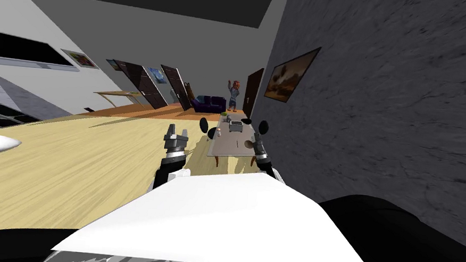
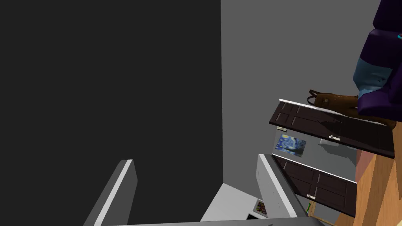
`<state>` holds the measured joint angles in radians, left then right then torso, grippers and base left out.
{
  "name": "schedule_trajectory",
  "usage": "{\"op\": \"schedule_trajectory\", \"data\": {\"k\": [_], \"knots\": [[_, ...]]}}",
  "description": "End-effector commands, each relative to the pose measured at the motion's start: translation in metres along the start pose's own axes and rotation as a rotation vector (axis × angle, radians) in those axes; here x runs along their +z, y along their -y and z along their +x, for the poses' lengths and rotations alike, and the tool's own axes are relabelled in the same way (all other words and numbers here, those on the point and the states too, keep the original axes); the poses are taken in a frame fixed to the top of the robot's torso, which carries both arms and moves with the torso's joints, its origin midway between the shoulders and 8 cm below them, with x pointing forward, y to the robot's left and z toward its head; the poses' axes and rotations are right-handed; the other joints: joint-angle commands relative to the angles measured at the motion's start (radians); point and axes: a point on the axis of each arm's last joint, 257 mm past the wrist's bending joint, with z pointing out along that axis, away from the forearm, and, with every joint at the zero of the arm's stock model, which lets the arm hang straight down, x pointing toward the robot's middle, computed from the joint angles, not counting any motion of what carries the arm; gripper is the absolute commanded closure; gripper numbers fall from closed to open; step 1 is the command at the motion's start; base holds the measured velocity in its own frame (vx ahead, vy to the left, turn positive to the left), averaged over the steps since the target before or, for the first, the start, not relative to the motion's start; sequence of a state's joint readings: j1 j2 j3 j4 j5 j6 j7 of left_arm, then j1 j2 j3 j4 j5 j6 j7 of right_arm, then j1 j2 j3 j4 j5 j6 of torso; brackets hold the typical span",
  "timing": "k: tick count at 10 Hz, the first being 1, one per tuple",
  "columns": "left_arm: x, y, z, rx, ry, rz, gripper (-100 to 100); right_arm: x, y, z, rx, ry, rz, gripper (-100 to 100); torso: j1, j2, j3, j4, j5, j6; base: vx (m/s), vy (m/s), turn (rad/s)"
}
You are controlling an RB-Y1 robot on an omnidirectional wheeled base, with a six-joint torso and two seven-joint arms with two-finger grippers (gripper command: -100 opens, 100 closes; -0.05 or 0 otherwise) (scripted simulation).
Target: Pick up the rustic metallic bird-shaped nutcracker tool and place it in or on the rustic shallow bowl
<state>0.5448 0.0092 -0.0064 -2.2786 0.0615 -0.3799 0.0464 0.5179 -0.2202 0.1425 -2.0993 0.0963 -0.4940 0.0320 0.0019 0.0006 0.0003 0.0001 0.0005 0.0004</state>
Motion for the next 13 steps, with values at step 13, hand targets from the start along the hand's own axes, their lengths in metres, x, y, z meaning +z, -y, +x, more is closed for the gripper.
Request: {"op": "schedule_trajectory", "data": {"k": [13], "knots": [[0.0, 0.0, 0.0, 0.0, 0.0, 0.0, 0, -0.154, 0.137, 0.158, -0.34, -0.667, 0.281, -100, 0.0, -0.001, -0.001, 0.0, 0.0, 0.001, 0.012, 0.047, 0.302]]}}
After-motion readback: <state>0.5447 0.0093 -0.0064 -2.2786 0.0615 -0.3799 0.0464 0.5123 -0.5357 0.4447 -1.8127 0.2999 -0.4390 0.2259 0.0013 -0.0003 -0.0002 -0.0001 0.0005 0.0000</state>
